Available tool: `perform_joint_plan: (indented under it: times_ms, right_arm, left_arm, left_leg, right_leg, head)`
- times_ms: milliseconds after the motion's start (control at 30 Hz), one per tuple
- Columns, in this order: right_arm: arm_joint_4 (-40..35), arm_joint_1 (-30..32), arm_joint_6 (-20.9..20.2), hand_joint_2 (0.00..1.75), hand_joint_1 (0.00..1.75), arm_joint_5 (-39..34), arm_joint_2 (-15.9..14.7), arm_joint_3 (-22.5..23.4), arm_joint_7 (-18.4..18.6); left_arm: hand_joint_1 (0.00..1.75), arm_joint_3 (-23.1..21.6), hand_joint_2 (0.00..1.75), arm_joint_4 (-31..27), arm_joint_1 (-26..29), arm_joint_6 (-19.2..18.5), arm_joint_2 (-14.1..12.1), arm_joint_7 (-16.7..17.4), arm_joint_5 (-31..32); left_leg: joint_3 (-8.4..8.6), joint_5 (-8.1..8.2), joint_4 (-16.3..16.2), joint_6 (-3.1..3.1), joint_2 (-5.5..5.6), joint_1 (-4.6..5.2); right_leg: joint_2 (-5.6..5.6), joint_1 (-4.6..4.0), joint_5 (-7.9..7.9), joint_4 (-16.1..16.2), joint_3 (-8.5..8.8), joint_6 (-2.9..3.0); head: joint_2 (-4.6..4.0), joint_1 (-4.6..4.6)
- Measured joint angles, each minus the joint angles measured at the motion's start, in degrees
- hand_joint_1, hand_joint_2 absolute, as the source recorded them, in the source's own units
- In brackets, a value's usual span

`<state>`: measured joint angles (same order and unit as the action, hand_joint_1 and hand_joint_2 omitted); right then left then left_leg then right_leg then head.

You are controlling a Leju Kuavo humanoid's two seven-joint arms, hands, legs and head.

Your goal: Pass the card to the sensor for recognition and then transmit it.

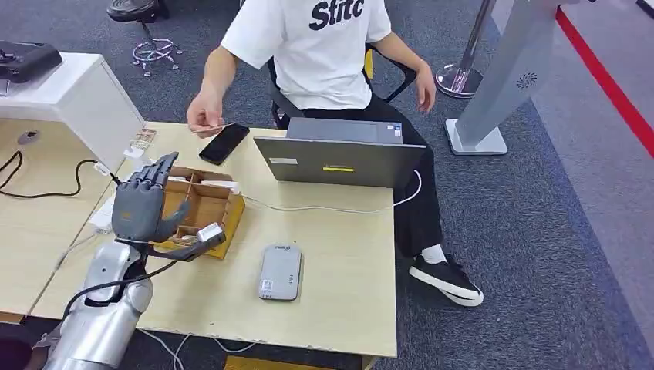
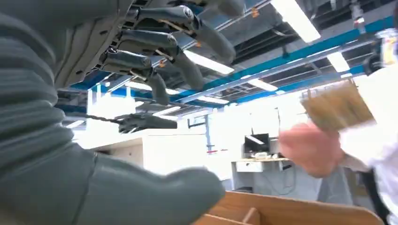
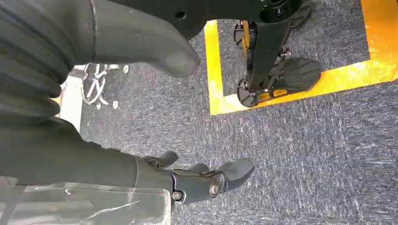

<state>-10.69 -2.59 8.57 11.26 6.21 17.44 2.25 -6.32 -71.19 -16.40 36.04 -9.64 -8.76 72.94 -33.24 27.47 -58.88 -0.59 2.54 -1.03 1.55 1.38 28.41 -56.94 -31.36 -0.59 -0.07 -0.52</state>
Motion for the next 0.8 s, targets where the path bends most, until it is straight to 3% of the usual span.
perform_joint_plan:
  times_ms: [200, 533, 800]
  right_arm:
    - [0.00, -0.01, 0.07, 1.75, 0.00, 0.15, 0.00, 0.39, 0.13]
    - [0.00, 0.00, 0.07, 1.75, 0.00, 0.70, 0.00, 1.14, 0.13]
    - [0.00, 0.02, -0.11, 1.75, 0.00, 0.98, 0.00, 1.68, 0.11]
  left_arm:
    - [0.00, -0.24, 1.75, 0.00, 0.69, -0.41, 1.31, -1.00, 1.53]
    - [0.00, -6.56, 1.75, -0.22, 3.03, -6.36, 3.56, -2.38, 2.64]
    - [0.00, -10.16, 1.75, 0.02, 3.50, -10.97, 3.58, -1.11, 2.62]
  left_leg:
    - [0.00, 0.00, 0.00, 0.00, 0.00, 0.00]
    - [-0.01, 0.01, 0.00, 0.00, -0.01, 0.02]
    - [-0.01, 0.01, 0.00, 0.00, -0.01, 0.00]
  right_leg:
    - [0.00, 0.00, 0.00, 0.00, 0.00, 0.00]
    - [0.01, 0.01, 0.00, 0.02, -0.02, 0.00]
    - [0.01, 0.00, 0.00, 0.00, -0.02, 0.00]
  head:
    - [0.00, 0.00]
    - [0.00, 0.00]
    - [0.00, 0.00]
